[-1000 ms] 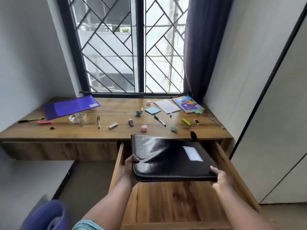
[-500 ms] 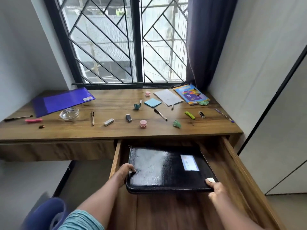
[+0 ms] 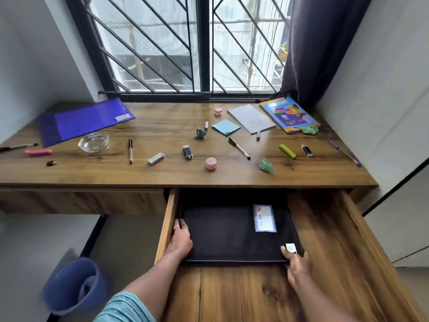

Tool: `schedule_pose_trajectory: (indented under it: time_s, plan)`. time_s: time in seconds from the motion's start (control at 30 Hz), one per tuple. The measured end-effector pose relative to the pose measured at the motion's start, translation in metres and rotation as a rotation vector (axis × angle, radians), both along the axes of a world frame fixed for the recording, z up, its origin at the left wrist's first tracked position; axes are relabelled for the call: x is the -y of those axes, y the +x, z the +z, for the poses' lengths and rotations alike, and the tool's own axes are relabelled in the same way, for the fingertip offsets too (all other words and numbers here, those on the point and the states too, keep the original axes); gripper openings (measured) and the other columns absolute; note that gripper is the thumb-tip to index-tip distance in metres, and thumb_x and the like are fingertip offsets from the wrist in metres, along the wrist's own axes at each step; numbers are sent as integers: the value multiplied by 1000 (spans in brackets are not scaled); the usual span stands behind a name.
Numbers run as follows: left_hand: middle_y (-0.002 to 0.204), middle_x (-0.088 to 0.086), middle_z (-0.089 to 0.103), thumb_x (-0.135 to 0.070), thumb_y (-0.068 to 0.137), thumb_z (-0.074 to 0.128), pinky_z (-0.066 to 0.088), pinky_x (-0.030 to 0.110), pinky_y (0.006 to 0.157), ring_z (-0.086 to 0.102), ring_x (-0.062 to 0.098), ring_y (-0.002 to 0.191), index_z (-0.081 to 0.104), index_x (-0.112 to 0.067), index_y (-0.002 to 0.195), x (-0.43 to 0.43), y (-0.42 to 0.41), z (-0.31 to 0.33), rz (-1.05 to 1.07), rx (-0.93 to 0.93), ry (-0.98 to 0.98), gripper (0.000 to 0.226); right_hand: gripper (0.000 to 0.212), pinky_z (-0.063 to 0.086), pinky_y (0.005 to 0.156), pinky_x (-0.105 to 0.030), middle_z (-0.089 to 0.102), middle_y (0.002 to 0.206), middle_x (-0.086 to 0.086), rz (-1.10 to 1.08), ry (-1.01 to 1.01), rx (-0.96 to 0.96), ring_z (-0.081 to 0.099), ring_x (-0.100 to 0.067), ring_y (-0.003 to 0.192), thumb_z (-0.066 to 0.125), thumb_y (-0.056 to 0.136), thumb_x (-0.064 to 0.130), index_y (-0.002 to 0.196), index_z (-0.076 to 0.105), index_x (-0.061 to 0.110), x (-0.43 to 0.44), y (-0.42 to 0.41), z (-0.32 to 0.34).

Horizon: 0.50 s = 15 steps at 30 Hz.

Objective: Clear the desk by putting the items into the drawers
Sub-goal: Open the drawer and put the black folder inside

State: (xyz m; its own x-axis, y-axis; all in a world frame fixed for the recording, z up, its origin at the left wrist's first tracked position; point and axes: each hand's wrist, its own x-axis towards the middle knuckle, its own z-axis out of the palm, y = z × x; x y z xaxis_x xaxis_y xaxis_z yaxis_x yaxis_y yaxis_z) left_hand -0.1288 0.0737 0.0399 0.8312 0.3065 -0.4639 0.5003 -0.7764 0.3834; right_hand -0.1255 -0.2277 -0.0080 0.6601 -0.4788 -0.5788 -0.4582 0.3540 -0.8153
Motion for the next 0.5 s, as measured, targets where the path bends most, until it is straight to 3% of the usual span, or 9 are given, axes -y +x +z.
schedule_pose_trajectory:
  time_s: [0.1, 0.23, 0.3, 0.37, 0.5]
  plan:
    - [159, 6, -15, -38, 98, 39, 5, 33, 121, -3, 21, 148, -1, -1, 150, -1, -8, -9, -263, 68, 131, 75, 53, 44, 93, -40, 62, 116, -18, 128, -246, -101, 59, -32, 100, 78, 71, 3, 118, 51, 4, -4, -6, -1]
    - [151, -4, -29, -89, 59, 39, -10, 42, 119, -17, 14, 145, -17, -6, 147, -2, -17, -17, -514, -6, 252, 133, 101, 43, 101, -40, 53, 130, -21, 283, -412, -109, 54, -35, 117, 90, 55, 11, 137, 31, -1, -11, -10, 6]
    - [155, 0, -26, -92, 51, 36, -11, 50, 116, -19, 18, 146, -14, -8, 148, -2, -19, -19, -560, -22, 296, 138, 121, 35, 109, -42, 39, 141, -22, 366, -474, -118, 41, -34, 130, 92, 51, 12, 145, 18, 2, -10, -12, 3]
    - [156, 2, -26, -79, 68, 51, -9, 53, 115, -21, 23, 145, -12, -10, 150, -3, -21, -22, -561, -29, 285, 124, 127, 30, 110, -43, 25, 146, -24, 455, -529, -154, 29, -36, 136, 92, 53, 14, 148, 7, 6, -9, -14, 4]
    - [151, 1, -34, -68, 78, 53, -6, 52, 117, -26, 31, 142, -11, -12, 150, 1, -29, -25, -520, -22, 257, 111, 132, 32, 107, -44, 14, 147, -22, 524, -578, -145, 27, -37, 135, 91, 55, 18, 149, 0, 9, -9, -16, 8]
